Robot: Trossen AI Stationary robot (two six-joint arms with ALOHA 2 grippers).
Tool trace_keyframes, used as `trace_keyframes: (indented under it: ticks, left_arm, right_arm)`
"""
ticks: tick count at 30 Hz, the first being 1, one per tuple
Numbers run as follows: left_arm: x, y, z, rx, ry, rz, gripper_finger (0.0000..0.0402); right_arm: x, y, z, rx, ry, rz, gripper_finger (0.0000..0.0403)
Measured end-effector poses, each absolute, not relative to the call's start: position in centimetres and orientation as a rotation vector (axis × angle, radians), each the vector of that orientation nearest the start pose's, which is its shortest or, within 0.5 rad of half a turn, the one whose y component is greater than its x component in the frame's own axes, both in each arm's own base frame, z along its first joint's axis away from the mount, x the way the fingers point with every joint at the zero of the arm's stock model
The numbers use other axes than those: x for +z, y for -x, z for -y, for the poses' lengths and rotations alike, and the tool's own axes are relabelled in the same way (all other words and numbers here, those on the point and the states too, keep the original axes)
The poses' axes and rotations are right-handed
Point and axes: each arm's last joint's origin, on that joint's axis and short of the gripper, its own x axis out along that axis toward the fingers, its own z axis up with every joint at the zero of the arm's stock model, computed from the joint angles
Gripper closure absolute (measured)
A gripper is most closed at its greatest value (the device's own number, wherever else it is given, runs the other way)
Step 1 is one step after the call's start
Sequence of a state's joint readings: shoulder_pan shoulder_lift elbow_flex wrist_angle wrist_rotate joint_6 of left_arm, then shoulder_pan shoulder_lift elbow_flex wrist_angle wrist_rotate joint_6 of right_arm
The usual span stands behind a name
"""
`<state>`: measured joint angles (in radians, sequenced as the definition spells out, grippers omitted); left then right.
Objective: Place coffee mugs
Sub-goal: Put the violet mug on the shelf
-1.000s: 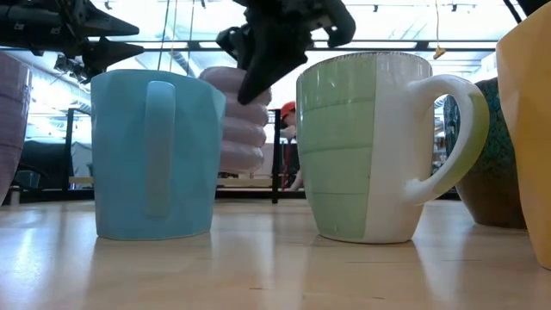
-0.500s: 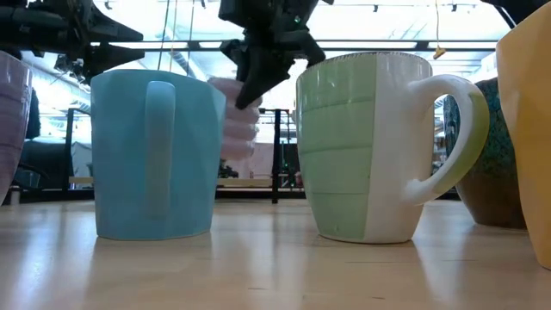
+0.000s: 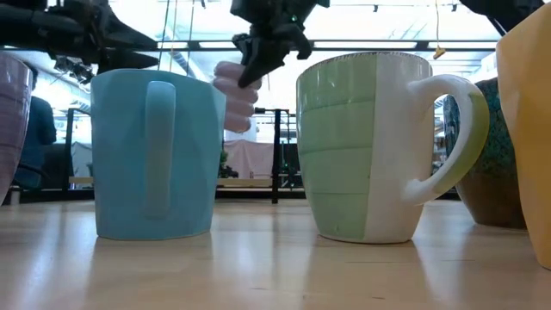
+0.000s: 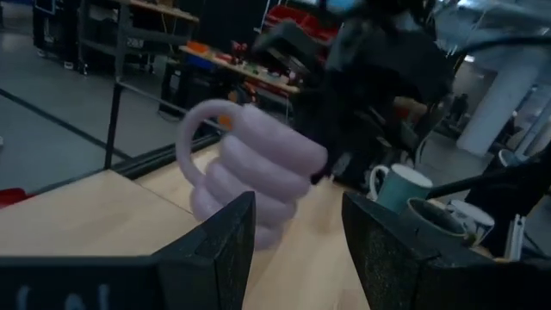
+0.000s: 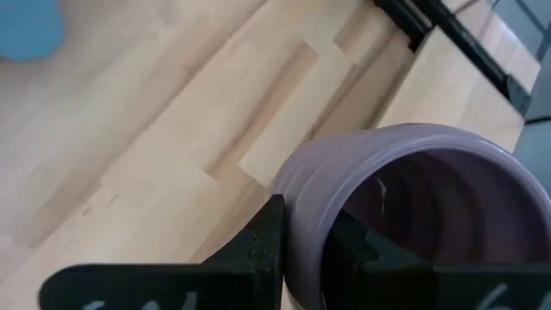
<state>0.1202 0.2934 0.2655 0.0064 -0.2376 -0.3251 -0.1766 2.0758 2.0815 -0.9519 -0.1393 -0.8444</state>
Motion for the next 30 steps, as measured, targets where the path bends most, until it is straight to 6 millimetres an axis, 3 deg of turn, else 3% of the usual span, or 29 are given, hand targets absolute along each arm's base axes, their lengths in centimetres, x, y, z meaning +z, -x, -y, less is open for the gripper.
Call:
trace_keyframes:
  ticks: [11, 21, 30]
  left_arm:
    - [26.2, -14.3, -2.5, 0.393, 0.185, -0.153, 0.0221]
    - [26.5, -15.6, -2.7, 0.410, 0.176, -0.200, 0.0221]
    - [26.6, -15.6, -2.7, 0.409, 0.165, -0.200, 0.0221]
  right_arm:
    - [31.6, -43.7, 8.6, 0.405, 0.640, -0.896, 0.0347]
    - [32.0, -43.5, 12.1, 0.288, 0.651, -0.868, 0.0347]
    - [35.3, -43.0, 13.7, 0.200, 0.688, -0.786, 0.0348]
